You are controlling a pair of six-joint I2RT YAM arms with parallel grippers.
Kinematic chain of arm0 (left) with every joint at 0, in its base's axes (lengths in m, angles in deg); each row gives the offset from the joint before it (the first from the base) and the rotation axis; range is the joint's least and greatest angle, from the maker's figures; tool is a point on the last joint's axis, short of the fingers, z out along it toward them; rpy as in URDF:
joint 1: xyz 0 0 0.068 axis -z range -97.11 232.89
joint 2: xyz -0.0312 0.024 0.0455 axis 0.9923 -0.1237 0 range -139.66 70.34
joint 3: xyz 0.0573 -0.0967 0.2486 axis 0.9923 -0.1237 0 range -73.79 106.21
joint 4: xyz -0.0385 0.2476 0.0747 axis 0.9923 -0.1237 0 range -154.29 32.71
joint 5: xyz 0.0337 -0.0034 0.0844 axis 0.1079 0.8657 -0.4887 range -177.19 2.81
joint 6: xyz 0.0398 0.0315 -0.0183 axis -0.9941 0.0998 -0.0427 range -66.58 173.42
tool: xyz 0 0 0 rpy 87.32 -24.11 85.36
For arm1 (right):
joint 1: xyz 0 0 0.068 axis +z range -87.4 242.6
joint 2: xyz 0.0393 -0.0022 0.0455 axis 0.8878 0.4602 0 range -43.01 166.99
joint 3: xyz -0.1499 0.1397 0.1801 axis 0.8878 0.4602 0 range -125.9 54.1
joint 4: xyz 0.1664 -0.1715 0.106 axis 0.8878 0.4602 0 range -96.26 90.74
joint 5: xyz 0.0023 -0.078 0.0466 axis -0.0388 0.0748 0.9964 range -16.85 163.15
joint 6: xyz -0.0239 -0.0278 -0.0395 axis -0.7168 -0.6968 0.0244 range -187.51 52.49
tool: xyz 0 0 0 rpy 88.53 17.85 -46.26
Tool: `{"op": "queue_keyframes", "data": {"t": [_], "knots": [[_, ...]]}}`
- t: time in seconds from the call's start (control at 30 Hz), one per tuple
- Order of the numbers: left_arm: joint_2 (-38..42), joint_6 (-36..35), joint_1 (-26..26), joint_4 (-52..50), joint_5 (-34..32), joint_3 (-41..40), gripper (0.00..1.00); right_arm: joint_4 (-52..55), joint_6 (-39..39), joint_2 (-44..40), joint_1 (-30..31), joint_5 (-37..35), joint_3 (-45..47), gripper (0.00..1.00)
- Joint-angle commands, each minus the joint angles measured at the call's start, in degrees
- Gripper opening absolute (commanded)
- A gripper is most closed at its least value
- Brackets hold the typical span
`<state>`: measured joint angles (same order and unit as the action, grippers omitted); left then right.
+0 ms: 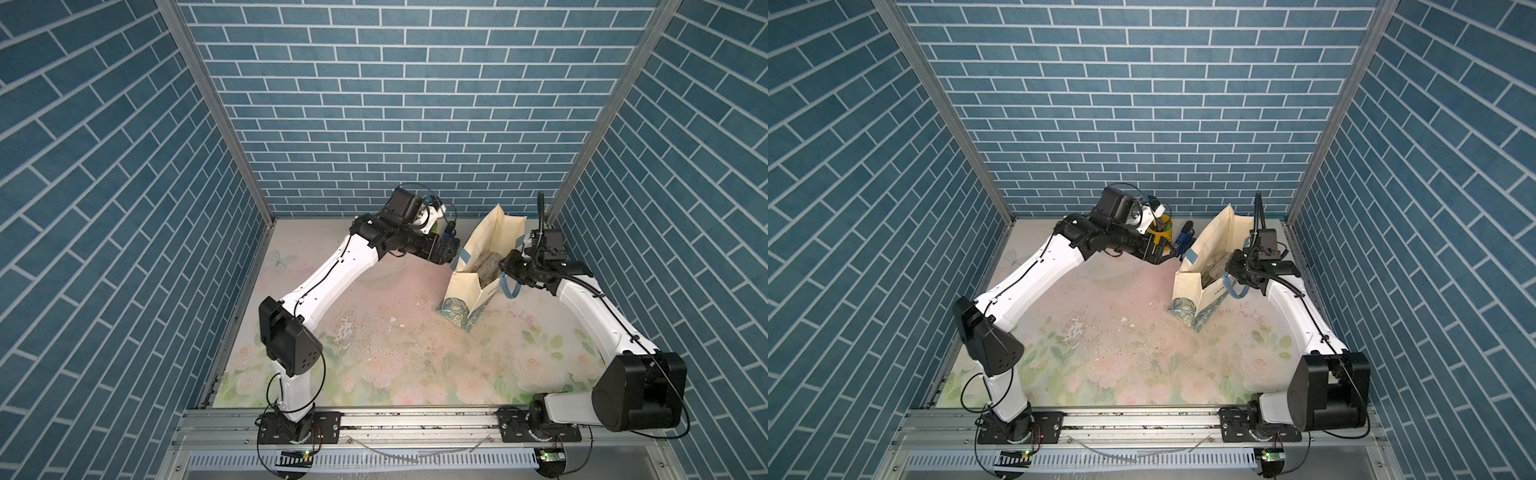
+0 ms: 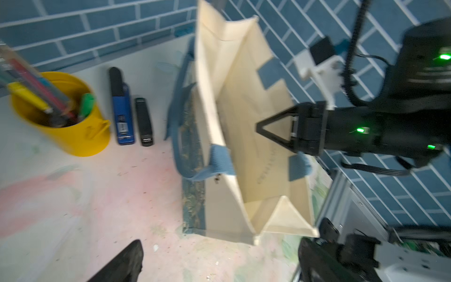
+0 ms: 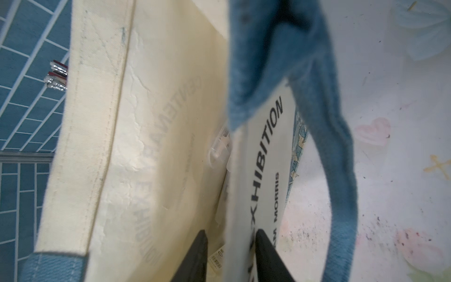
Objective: Take out the compass set from the canvas bag
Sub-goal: Adjust the canvas bag at the center of the board.
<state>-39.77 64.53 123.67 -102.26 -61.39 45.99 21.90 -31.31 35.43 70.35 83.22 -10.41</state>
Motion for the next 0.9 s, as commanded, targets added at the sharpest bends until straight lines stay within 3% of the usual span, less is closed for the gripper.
{"op": "queue_keyframes", "data": {"t": [0.0,0.13,0.23,0.6,0.7,0.77,0.87], "knots": [[-9.4,-0.5,2.1,-6.2,2.7,11.2,1.00,0.9,0.5,-2.4,0.9,1.6,-1.8,0.31],[-22.4,2.4,2.2,-13.4,-1.3,31.1,0.99,2.3,-1.2,-4.4,1.0,1.3,-1.8,0.30],[-28.4,5.0,2.4,-12.7,-0.2,38.0,0.98,2.9,-1.8,-5.6,1.0,1.1,-1.4,0.30],[-26.8,4.2,1.3,-11.9,-7.0,32.6,0.98,2.4,-3.3,-6.6,1.1,3.2,0.9,0.28],[-25.8,7.6,0.8,-6.1,-3.9,27.8,0.88,1.5,-3.5,-7.0,1.0,3.5,2.0,0.27],[-26.6,10.8,0.9,-0.1,1.6,25.8,0.80,1.1,-3.6,-6.7,1.1,3.2,2.4,0.26],[-30.2,11.9,1.1,-1.6,3.9,30.2,0.69,1.3,-3.8,-6.3,1.0,3.8,2.0,0.26]]}}
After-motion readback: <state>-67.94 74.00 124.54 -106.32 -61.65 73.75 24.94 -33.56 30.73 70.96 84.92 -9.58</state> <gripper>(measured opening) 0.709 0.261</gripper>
